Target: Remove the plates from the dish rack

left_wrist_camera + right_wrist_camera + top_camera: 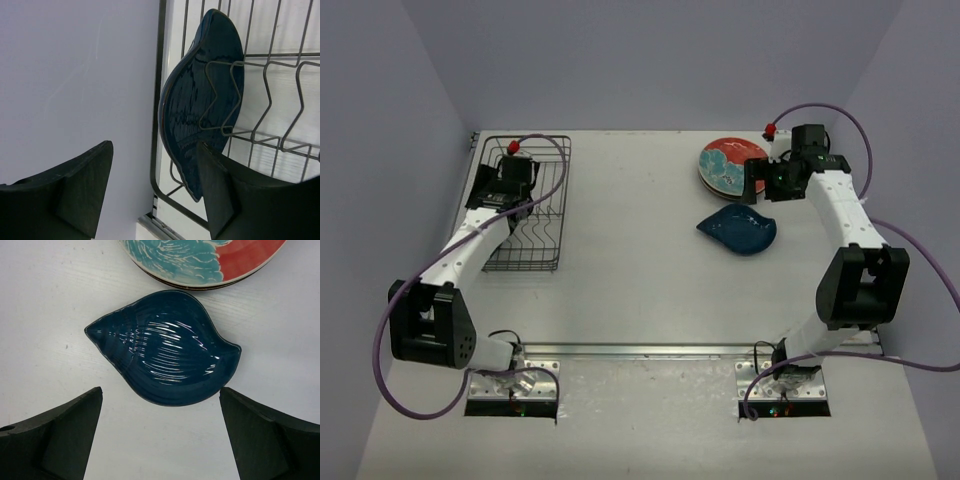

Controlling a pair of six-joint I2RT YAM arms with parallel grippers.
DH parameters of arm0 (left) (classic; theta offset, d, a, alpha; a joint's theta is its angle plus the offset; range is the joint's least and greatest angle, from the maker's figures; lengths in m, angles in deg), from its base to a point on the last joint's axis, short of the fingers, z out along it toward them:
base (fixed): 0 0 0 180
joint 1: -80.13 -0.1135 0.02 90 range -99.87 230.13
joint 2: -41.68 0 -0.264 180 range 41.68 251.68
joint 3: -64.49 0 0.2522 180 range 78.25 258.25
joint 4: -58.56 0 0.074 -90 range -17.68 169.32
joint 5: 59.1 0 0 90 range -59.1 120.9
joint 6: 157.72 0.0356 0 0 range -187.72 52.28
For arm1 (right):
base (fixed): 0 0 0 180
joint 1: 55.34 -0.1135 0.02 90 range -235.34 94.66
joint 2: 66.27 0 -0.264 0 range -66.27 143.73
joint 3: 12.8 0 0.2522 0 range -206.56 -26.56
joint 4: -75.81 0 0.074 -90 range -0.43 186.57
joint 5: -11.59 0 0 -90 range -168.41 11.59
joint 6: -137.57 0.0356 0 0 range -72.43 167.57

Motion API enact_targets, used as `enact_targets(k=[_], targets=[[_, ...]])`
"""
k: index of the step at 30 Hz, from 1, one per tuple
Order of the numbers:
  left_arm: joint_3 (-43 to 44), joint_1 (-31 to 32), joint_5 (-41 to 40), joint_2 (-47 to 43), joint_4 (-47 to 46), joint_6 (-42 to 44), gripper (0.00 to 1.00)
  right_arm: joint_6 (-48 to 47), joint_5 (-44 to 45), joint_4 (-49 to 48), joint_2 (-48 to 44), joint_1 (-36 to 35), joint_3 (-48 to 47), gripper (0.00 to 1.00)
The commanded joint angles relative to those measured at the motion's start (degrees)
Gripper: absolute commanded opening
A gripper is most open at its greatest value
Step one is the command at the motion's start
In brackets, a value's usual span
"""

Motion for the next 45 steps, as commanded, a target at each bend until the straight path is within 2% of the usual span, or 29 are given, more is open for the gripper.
enact_targets(k=[1, 8, 14, 26, 37, 45], targets=[[-2.4, -0.8, -5.5, 2.7, -10.3, 5.0, 0.63, 1.3, -0.9, -2.1, -2.6, -0.2, 2.0, 0.99], [-5.0, -2.8, -7.2, 5.9, -18.0, 8.7, 0.49, 1.1, -1.4, -2.6, -4.0, -0.2, 4.5, 0.99], [-4.7, -4.9, -6.1, 8.7, -19.1, 8.6, 0.40, 1.5, -2.3, -2.6, -3.8, -0.2, 4.6, 0.99], [-5.3, -5.1, -6.8, 8.9, -21.7, 9.6, 0.01, 1.4, -2.7, -2.6, -4.5, -0.2, 5.1, 0.99], [-3.0, -4.7, -9.8, 2.9, -22.5, 10.6, 0.00, 2.6, -4.0, -3.0, -4.2, -0.8, 5.2, 0.99], [-0.8, 4.1, -18.0, -1.1, -27.9, 17.1, 0.00, 3.2, -4.1, -3.4, -4.3, -1.6, 4.9, 0.99]])
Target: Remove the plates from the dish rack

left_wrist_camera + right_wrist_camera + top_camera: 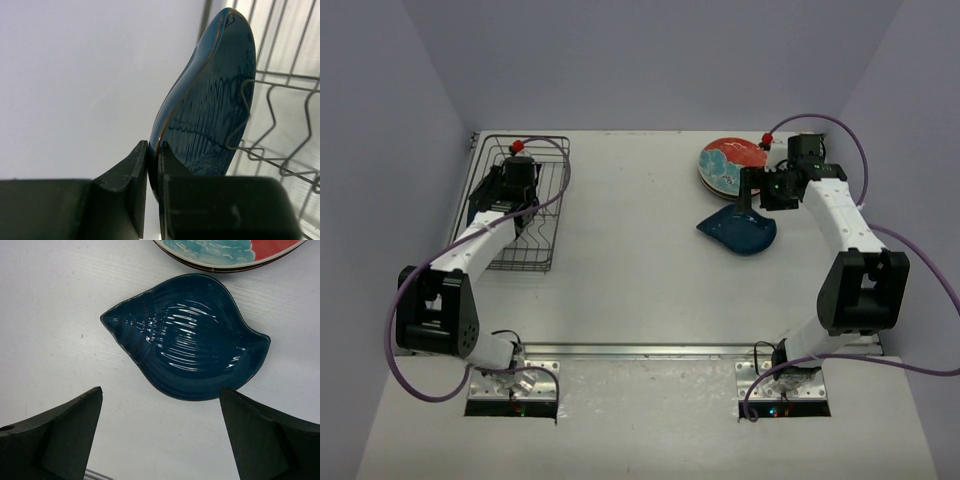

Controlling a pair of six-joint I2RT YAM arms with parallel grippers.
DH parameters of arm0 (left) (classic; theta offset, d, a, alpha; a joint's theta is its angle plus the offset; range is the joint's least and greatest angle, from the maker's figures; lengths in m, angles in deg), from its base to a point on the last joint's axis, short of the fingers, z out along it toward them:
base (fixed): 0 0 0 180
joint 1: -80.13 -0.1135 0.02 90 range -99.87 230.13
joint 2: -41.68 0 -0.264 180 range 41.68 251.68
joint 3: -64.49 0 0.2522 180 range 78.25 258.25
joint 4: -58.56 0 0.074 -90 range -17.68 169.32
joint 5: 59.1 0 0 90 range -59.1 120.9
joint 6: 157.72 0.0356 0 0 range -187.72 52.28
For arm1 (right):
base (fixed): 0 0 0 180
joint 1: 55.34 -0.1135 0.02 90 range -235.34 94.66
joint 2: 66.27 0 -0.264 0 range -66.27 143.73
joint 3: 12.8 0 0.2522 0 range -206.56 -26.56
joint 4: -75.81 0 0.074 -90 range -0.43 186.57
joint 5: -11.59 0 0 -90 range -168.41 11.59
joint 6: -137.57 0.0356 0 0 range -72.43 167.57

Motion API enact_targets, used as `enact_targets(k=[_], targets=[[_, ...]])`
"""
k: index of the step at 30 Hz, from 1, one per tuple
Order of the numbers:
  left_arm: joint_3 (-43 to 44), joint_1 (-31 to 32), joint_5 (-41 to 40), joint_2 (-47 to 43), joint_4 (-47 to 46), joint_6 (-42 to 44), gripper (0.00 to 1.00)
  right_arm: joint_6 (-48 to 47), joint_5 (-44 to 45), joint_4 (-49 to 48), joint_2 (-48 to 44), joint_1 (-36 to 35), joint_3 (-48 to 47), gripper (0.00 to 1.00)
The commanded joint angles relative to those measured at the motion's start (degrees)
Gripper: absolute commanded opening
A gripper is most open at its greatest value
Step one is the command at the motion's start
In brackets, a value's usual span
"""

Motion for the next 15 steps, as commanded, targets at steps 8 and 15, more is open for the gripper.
enact_targets(k=[8, 15], targets=[[7.4, 12.4, -13.6, -7.7, -16.0, 12.9, 0.00, -0.1, 0.0, -2.3, -3.4, -1.3, -0.8, 0.99], [14.0, 18.2, -6.5, -10.5, 0.6, 5.8, 0.00, -1.9, -7.7, -3.4, -5.8, -1.7, -1.1, 0.99]])
